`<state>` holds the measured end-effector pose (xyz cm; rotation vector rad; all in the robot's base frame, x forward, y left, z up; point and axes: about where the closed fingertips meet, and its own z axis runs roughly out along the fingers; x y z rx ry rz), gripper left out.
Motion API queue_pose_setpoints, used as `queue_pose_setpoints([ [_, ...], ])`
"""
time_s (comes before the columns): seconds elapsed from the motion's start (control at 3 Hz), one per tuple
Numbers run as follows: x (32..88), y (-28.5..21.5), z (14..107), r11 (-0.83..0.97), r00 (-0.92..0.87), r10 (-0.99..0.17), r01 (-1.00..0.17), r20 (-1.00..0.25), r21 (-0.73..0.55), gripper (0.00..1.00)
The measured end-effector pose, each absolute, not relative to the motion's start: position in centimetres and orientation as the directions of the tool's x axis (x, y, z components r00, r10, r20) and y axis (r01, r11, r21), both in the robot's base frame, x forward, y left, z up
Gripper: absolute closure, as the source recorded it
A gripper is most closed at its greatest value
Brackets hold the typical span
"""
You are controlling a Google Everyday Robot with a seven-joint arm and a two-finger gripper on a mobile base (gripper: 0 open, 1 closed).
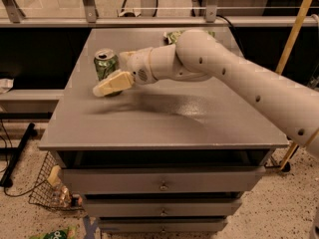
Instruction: Knock green can over
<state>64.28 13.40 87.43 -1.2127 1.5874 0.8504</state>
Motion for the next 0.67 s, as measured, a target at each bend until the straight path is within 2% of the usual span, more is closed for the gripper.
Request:
queue_pose_setpoints([
  [0.33, 64.31, 14.71, 87.49, 0.255, -0.066, -0.276, -0.967, -0.959, -0.007, 0.18],
  [0.67, 64.37, 15.14, 87.34, 0.251, -0.058, -0.255, -0.968, -0.965, -0.008, 0.42],
])
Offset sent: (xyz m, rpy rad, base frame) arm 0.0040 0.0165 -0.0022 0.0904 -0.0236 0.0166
